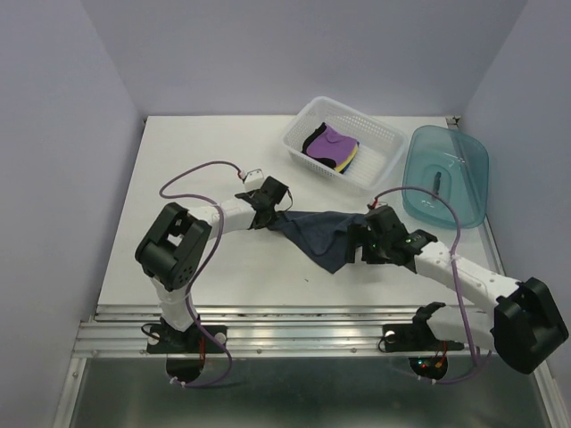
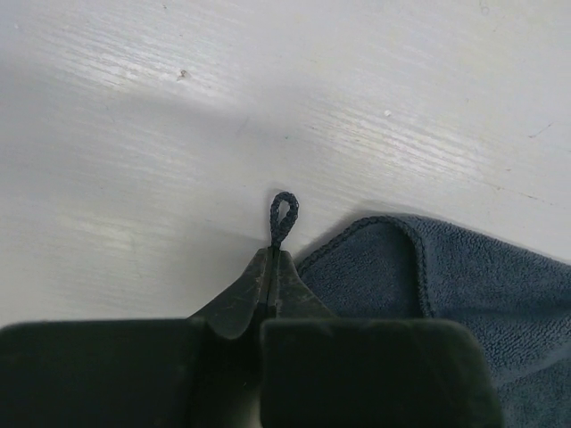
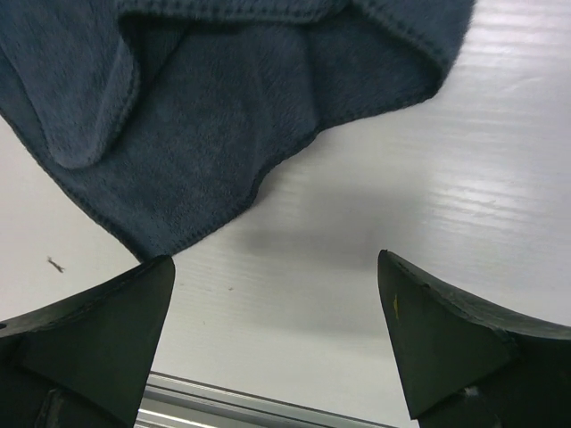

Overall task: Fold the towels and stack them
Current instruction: Flatten out the crumpled towel

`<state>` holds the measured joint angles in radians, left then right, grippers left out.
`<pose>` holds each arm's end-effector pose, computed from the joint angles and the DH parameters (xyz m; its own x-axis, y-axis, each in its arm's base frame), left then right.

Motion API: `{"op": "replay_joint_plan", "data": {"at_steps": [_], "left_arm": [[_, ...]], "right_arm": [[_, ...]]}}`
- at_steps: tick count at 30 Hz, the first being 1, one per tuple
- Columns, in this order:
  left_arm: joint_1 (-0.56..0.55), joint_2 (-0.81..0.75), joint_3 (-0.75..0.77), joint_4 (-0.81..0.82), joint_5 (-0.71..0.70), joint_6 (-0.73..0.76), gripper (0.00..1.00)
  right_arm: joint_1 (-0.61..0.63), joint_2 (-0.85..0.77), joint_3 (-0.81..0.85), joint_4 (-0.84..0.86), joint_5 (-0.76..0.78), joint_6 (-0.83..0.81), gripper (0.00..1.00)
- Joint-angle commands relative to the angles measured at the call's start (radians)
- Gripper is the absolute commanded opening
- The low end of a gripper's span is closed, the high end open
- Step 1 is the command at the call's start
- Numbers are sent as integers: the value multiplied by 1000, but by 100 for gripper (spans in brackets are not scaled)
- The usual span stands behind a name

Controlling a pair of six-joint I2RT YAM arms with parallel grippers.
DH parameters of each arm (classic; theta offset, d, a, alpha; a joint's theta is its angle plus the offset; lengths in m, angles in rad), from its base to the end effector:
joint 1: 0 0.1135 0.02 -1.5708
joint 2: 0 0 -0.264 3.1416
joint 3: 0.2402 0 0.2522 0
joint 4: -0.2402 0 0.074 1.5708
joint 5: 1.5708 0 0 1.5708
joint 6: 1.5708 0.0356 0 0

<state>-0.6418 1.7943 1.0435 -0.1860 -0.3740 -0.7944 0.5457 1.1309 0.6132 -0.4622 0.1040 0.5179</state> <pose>0.2978 -0.2063 0.1614 -0.7261 -0.2864 -0.6251 -0.1914 0.9574 -0.2164 0.1823 0.1064 0.1924 -0.8478 0.0613 -0.5267 -0.0541 0.9781 0.2009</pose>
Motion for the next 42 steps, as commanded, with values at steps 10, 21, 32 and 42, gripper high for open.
{"op": "replay_joint_plan", "data": {"at_steps": [10,21,32,42], "left_arm": [[-10,-119,-175,-36,40,-71,0],[-10,-199,-244,-3,70,-94,0],[-9,-220,-264,14,86,-95,0],[-10,-305,-264,45,109,-46,0]], "right_arm": [[278,188,121,23,217,80,98],[387,300,174,13,267,125,76],[393,340,178,-4,301,159,35],[393,241,171,45,269,99,1]]}}
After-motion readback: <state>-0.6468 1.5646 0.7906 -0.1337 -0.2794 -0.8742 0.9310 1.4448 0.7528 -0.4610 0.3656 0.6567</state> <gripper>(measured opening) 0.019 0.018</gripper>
